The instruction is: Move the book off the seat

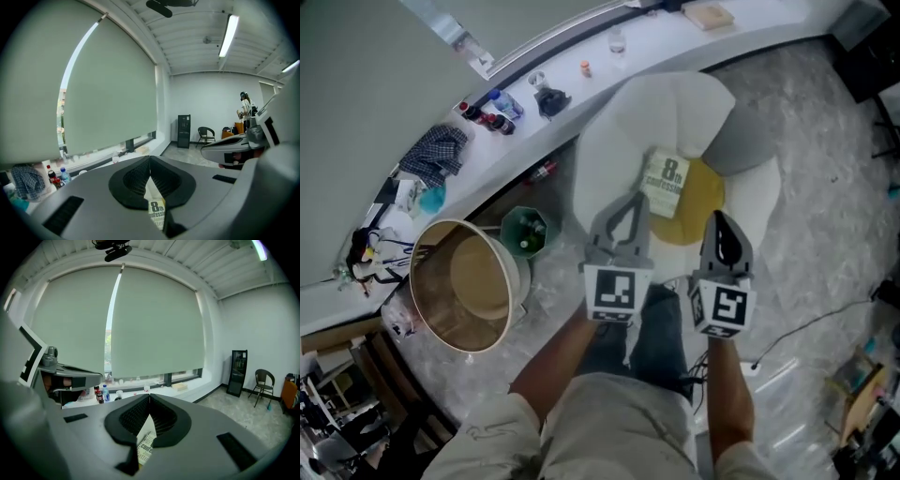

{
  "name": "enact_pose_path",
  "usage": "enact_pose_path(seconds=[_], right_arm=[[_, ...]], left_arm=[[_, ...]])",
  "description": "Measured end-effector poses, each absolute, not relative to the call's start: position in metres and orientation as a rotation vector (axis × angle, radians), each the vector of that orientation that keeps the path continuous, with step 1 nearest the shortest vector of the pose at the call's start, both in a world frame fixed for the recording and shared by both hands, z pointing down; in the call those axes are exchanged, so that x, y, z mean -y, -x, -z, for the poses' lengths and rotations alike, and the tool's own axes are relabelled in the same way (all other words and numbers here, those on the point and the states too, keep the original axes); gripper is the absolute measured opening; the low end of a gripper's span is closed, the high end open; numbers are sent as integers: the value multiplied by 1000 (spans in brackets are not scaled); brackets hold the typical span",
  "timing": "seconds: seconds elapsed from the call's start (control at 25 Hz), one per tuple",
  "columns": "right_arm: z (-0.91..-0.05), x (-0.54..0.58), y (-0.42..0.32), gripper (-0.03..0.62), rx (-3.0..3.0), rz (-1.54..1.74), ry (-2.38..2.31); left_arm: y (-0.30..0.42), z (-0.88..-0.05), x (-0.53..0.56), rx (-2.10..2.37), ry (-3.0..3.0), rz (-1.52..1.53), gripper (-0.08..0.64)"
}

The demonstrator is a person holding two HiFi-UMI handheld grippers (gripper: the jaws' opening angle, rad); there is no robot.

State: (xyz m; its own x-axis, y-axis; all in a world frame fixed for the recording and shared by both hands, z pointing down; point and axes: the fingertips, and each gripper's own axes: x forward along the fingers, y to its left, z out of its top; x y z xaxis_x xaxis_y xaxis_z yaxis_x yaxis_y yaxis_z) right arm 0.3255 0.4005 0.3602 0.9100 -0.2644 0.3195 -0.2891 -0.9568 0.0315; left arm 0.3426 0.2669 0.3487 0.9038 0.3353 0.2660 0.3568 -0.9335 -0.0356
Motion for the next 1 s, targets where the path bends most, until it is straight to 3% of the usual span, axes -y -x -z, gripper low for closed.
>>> enact_pose_path(seconds=[0.56, 1.0], right_arm=[[-632, -420, -396, 6, 562, -838, -2963], [-819, -421, -408, 87, 578, -1105, -2955]], left_arm=[[-395, -627, -301, 536, 2874, 895, 9], [-414, -812, -287, 485, 2783, 1129, 125]])
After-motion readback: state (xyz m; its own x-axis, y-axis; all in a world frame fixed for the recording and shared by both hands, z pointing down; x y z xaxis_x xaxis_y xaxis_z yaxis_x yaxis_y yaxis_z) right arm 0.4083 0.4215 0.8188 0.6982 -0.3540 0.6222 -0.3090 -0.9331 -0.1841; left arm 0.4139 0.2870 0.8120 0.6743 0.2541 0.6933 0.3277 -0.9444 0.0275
